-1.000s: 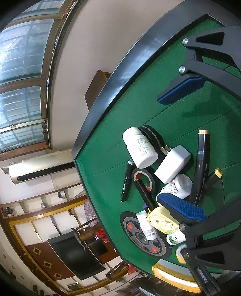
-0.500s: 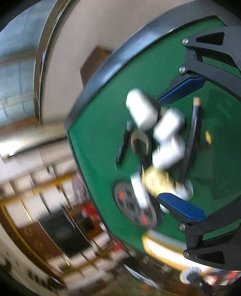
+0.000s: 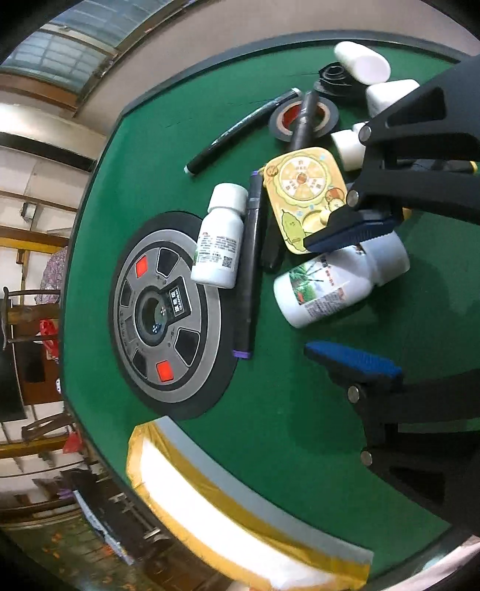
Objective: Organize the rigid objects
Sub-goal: 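Carry both items into the white tray and open both tools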
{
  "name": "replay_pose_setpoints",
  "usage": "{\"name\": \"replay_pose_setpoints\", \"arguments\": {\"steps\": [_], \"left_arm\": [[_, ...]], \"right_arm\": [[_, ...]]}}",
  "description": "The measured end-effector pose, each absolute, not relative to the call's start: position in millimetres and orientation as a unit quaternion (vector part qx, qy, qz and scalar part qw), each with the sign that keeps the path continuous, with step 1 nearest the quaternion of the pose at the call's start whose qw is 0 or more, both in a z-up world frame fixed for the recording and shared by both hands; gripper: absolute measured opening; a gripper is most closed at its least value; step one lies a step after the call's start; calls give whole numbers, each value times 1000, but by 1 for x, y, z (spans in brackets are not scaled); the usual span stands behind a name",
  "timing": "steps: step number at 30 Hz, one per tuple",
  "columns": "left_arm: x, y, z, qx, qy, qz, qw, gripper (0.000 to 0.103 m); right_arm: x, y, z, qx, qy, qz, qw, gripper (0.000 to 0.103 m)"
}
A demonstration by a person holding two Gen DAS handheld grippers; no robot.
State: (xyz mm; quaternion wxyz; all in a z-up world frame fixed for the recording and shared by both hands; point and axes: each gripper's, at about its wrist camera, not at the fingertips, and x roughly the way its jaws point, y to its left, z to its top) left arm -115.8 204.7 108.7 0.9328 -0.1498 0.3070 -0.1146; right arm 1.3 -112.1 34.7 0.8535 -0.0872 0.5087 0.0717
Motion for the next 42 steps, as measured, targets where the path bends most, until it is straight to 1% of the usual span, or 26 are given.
{"name": "replay_pose_setpoints", "arguments": {"steps": [2, 4, 11, 13, 16, 18, 20, 23, 26, 28, 30, 34, 38, 39, 41, 42], "left_arm": [[-113, 209, 105, -156, 312, -110, 931, 38], [-109, 213, 100, -168, 319, -112, 926, 38], [-107, 219, 99, -181, 329, -113, 920, 38], [-111, 222, 104, -186, 328, -120, 919, 38], [-113, 228, 119, -186, 322, -127, 919, 38], [-106, 233, 131, -181, 320, -132, 921, 38], [-88, 232, 143, -171, 321, -136, 921, 38], [-48, 227, 146, -158, 331, -142, 919, 38], [7, 223, 132, -154, 363, -140, 908, 38], [35, 226, 117, -165, 383, -132, 899, 38], [66, 232, 92, -185, 411, -126, 884, 38], [93, 240, 54, -211, 441, -124, 864, 38], [101, 244, 37, -232, 451, -119, 854, 38], [101, 246, 33, -238, 451, -116, 853, 39], [100, 249, 25, -246, 452, -113, 850, 49], [98, 250, 24, -255, 449, -116, 849, 59]], "right_arm": [[2, -108, 31, -107, 508, 64, 852, 48], [2, -107, 28, -134, 506, 46, 851, 40], [2, -109, 23, -153, 496, 53, 853, 37], [4, -116, 25, -117, 500, 60, 856, 36], [6, -132, 33, -40, 498, 71, 863, 35], [0, -145, 48, 28, 488, 91, 868, 35], [-1, -148, 63, 91, 478, 128, 864, 35], [9, -129, 84, 183, 471, 204, 839, 35], [29, -94, 86, 236, 483, 244, 807, 35], [45, -64, 86, 251, 488, 251, 798, 35], [63, -34, 79, 243, 500, 247, 793, 35], [92, 7, 61, 199, 531, 223, 793, 34], [109, 19, 49, 187, 559, 208, 781, 34], [115, 22, 46, 182, 566, 203, 778, 34], [122, 26, 42, 177, 579, 206, 769, 35], [128, 28, 41, 173, 577, 199, 773, 36]]}}
